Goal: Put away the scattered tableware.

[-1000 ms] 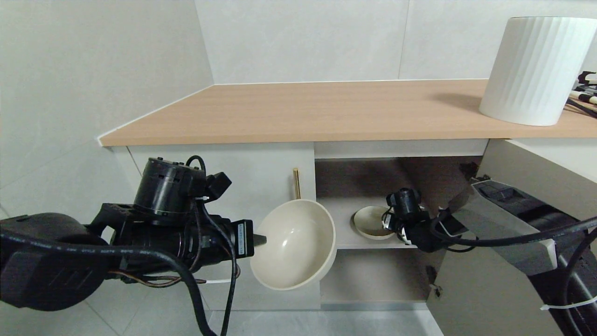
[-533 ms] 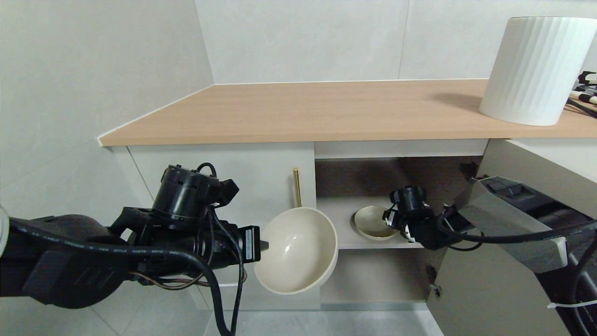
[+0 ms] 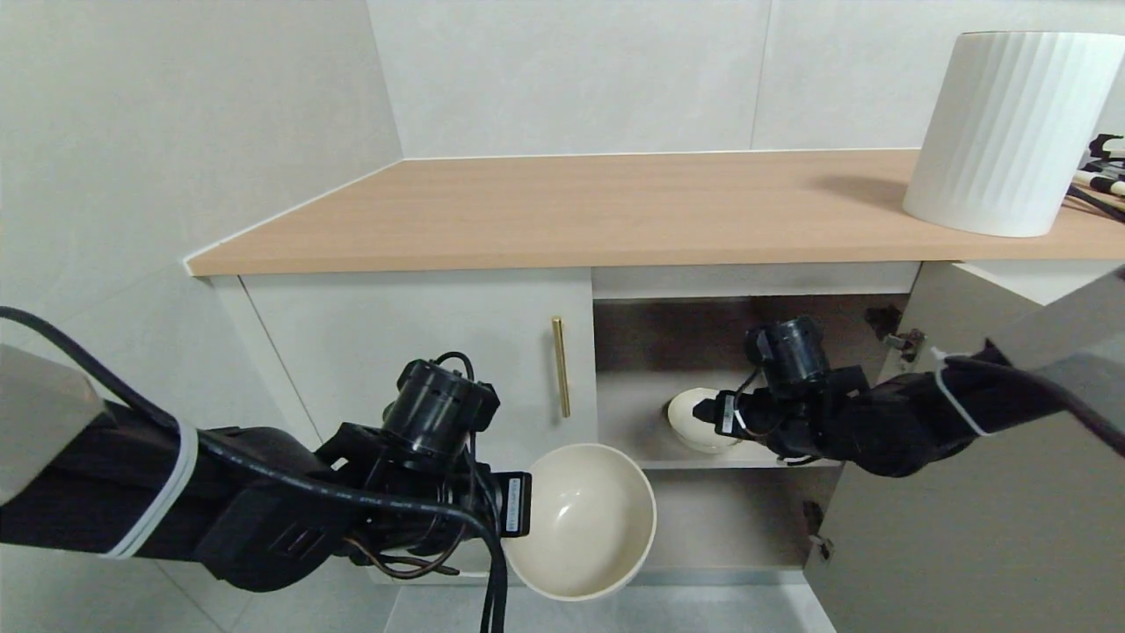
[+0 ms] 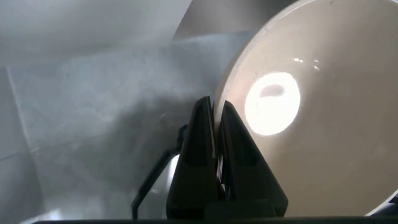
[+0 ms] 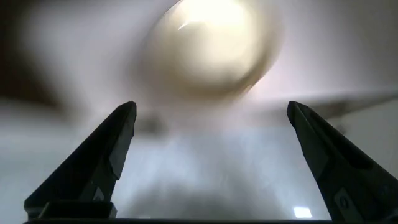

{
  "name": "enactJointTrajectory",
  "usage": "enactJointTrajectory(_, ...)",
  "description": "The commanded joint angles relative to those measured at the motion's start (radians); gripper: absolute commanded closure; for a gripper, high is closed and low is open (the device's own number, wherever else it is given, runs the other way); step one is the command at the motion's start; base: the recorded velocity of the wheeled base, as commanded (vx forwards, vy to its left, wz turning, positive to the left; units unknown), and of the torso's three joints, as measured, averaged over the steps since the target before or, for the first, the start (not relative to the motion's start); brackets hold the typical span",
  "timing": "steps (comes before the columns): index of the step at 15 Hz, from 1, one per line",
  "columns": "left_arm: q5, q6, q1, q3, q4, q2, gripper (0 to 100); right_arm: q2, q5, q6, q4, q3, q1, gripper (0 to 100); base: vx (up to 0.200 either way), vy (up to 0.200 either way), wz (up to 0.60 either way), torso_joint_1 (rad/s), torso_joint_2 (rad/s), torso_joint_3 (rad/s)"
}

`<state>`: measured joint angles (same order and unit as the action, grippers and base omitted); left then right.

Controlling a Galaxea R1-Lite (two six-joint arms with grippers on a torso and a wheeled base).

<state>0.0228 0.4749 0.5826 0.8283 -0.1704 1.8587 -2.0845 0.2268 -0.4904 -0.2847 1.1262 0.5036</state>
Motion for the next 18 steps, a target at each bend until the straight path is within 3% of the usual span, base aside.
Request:
enactJointTrajectory(1, 0.006, -0.009, 0.008, -0.005, 0.002, 0.037, 100, 0.239, -0.052, 0.010, 0.133, -0.065, 0.135, 0, 0.000, 0.000, 0.00, 0.000, 0.00, 0.000)
enactJointTrajectory(3, 0.026, -0.025, 0.020, -0.008, 0.026, 0.043, 100, 0.310, -0.116, 0.010, 0.249, -0.086, 0.223, 0, 0.000, 0.000, 0.00, 0.000, 0.00, 0.000)
enactJointTrajectory(9, 0.028, -0.025, 0.023, -0.006, 0.031, 0.042, 100, 0.238, -0.126, 0.067, 0.265, -0.135, 0.331, 0, 0.000, 0.000, 0.00, 0.000, 0.00, 0.000)
enactJointTrajectory(18, 0.029, -0.025, 0.031, -0.008, 0.031, 0.034, 100, 0.096, -0.069, 0.021, 0.214, -0.095, 0.346, 0, 0.000, 0.000, 0.00, 0.000, 0.00, 0.000)
